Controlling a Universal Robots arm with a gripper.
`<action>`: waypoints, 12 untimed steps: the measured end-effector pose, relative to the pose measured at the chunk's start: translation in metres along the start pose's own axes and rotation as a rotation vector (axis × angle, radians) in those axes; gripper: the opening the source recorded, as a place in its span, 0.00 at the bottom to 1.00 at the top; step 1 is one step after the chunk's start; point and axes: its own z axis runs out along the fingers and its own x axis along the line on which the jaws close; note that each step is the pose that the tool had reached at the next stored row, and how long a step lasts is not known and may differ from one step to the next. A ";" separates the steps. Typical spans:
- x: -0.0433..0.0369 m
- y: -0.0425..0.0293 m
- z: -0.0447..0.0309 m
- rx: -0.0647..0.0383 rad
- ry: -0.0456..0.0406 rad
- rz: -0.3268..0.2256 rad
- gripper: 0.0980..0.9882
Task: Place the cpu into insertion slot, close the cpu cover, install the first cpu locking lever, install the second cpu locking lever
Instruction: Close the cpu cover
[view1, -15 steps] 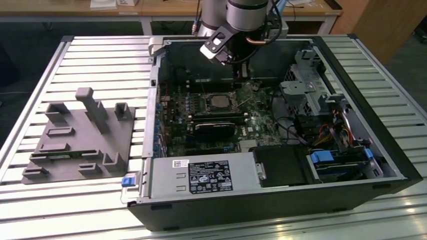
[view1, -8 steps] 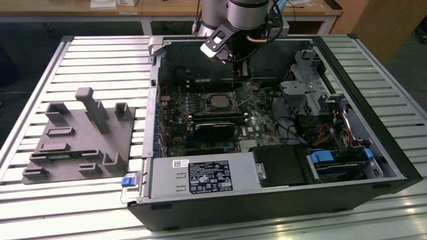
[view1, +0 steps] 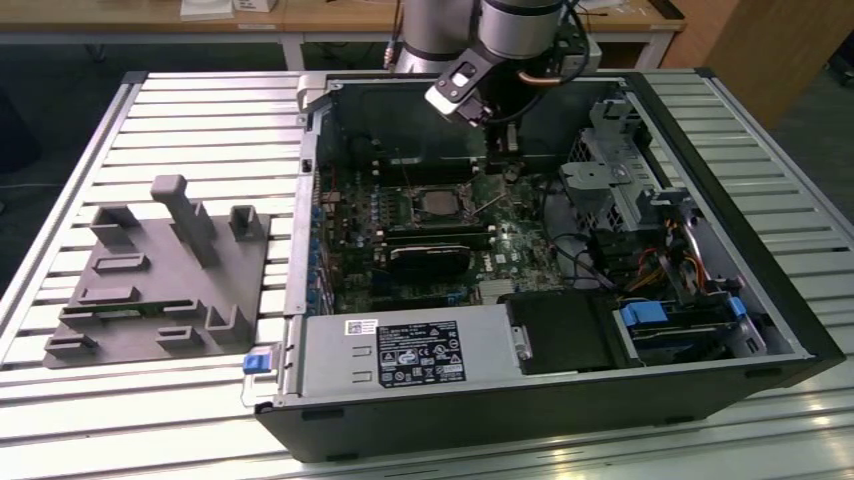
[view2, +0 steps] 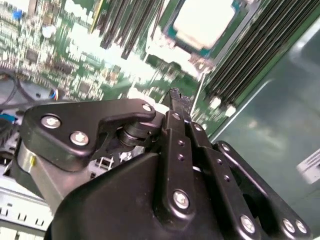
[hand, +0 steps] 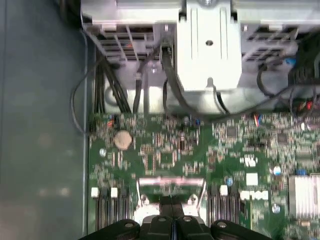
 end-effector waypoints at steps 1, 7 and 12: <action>0.0001 0.0044 0.0002 0.000 0.0000 0.000 0.01; 0.0008 0.0270 0.0013 0.000 0.0000 0.000 0.01; 0.0011 0.0349 0.0034 0.000 0.0002 0.000 0.01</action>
